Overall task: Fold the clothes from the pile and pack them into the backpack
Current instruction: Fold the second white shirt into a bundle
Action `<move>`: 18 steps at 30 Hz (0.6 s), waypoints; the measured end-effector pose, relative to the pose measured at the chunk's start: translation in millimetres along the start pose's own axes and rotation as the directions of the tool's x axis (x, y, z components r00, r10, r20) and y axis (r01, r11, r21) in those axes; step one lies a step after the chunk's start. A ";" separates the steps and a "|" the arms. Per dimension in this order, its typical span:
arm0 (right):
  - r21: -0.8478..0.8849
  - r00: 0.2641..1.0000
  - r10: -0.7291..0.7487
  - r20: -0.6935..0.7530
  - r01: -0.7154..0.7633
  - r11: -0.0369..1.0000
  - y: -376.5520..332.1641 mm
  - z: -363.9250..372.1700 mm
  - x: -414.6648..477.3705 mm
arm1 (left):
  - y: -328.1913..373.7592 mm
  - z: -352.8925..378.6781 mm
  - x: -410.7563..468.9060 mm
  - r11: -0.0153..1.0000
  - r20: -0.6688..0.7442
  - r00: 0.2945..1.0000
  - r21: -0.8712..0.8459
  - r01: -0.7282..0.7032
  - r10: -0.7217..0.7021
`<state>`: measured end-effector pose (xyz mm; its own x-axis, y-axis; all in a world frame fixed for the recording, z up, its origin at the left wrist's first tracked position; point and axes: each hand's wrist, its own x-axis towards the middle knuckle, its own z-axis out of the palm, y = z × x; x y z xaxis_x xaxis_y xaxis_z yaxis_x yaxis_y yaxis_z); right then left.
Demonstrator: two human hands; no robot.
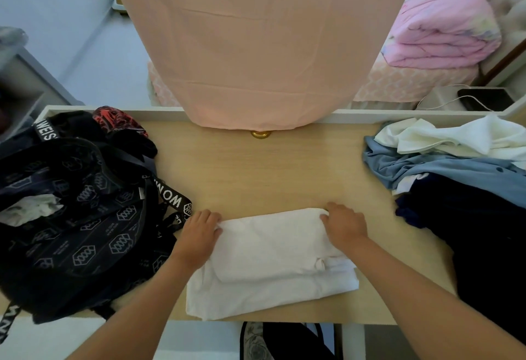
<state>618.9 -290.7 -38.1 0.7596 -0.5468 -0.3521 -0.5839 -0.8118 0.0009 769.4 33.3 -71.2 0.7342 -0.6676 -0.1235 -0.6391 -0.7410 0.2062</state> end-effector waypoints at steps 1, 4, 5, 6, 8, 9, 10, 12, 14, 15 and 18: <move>-0.010 0.999 -0.030 0.014 0.030 0.999 0.1 -5.2 5.4 | -4.8 2.2 0.8 1.000 0.015 1.000 -0.022 -0.001 0.002; 0.023 0.999 -0.017 -0.049 0.018 1.000 1.8 -10.1 18.0 | -11.1 -0.5 14.4 0.985 0.082 0.995 -0.152 0.075 -0.064; 0.005 0.996 0.010 -0.090 -0.010 1.000 2.0 -8.7 21.9 | -10.4 -4.7 19.7 0.970 0.129 0.985 -0.197 0.141 -0.117; -0.017 0.988 0.020 -0.155 -0.023 1.000 1.9 -6.4 24.6 | -8.7 -7.3 24.7 0.957 0.147 0.977 -0.226 0.183 -0.152; -0.077 0.952 -0.048 -0.303 0.025 0.997 -1.7 -1.2 26.0 | -1.7 -9.2 30.7 0.968 0.041 0.985 -0.181 0.171 -0.167; -0.096 0.928 -0.120 -0.353 0.092 0.991 -5.6 2.6 25.3 | 4.5 -8.6 31.7 0.980 -0.042 0.986 -0.125 0.153 -0.159; -0.093 0.903 -0.211 -0.374 0.190 0.977 -10.4 7.0 23.2 | 14.5 -8.8 31.6 0.986 -0.115 0.982 -0.088 0.143 -0.152; -0.078 0.831 -0.455 -0.320 0.455 0.887 -19.5 16.7 15.7 | 47.6 -12.3 23.4 0.995 -0.177 0.981 -0.072 0.071 -0.083; -0.031 0.790 -0.607 -0.084 0.607 0.794 -26.3 25.1 7.5 | 77.2 -1.9 8.4 0.996 -0.140 0.989 -0.060 -0.064 0.055; -0.001 0.784 -0.620 0.029 0.620 0.785 -25.9 30.1 5.8 | 84.5 9.7 -1.1 0.994 -0.080 0.992 -0.040 -0.102 0.099; -0.068 0.819 -0.562 0.116 0.571 0.818 -15.5 35.7 3.8 | 78.0 35.0 -21.2 0.978 0.136 0.971 0.052 -0.204 0.195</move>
<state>620.6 -272.8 -72.9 0.9170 0.0328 -0.3975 -0.0238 -0.9903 -0.1367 696.0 -12.9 -86.4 0.5574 -0.8029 -0.2114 -0.7864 -0.5922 0.1758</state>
